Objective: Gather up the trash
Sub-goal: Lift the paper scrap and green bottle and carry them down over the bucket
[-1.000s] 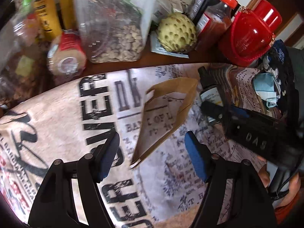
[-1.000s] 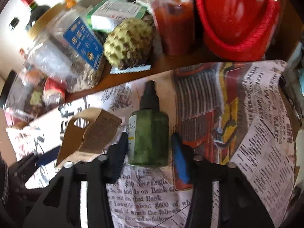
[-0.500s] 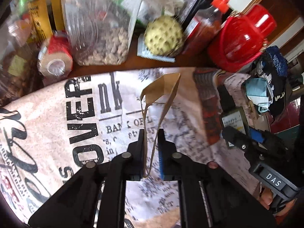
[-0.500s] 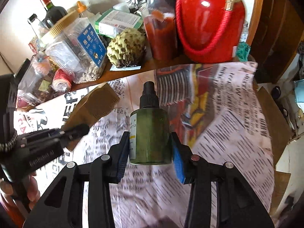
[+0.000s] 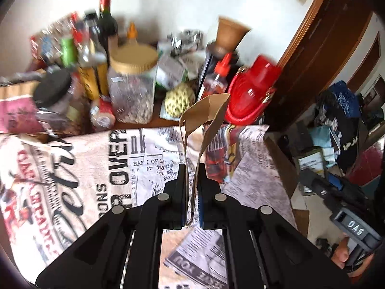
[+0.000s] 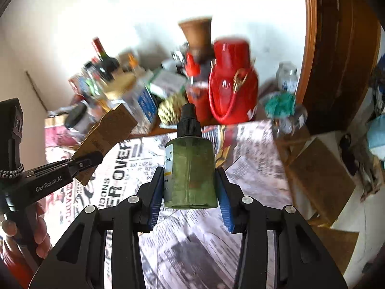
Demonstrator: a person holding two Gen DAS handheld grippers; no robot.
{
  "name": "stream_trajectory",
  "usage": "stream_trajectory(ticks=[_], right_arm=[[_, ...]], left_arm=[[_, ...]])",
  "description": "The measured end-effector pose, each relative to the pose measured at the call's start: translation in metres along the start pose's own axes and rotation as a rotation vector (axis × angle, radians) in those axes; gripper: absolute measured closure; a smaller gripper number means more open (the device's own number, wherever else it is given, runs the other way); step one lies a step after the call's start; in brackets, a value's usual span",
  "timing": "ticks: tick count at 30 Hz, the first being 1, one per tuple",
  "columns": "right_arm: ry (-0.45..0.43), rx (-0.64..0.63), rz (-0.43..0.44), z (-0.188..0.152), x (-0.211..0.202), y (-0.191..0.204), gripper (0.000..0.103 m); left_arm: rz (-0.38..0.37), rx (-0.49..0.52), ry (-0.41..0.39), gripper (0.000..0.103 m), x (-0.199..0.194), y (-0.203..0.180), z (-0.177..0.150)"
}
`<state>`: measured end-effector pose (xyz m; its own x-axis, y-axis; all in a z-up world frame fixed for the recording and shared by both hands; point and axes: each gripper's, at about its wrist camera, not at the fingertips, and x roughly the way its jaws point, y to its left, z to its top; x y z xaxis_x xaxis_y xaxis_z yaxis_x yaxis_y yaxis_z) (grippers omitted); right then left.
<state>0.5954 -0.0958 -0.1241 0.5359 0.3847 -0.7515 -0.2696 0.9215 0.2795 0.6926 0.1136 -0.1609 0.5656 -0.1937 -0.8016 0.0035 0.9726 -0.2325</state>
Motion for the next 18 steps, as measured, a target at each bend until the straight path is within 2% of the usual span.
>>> stream_trajectory(ticks=[5, 13, 18], right_arm=[[-0.103, -0.056, 0.034, -0.01, -0.061, -0.003, 0.065], [-0.228, -0.114, 0.093, -0.035, -0.142, -0.011, 0.065], [-0.278, -0.121, 0.098, -0.055, -0.18, -0.003, 0.065]], left_arm=[[0.096, -0.006, -0.122, 0.097, -0.071, -0.031, -0.03], [0.16, -0.056, -0.259, 0.097, -0.165, -0.059, -0.09], [0.171, -0.081, -0.311, 0.097, -0.215, -0.057, -0.125]])
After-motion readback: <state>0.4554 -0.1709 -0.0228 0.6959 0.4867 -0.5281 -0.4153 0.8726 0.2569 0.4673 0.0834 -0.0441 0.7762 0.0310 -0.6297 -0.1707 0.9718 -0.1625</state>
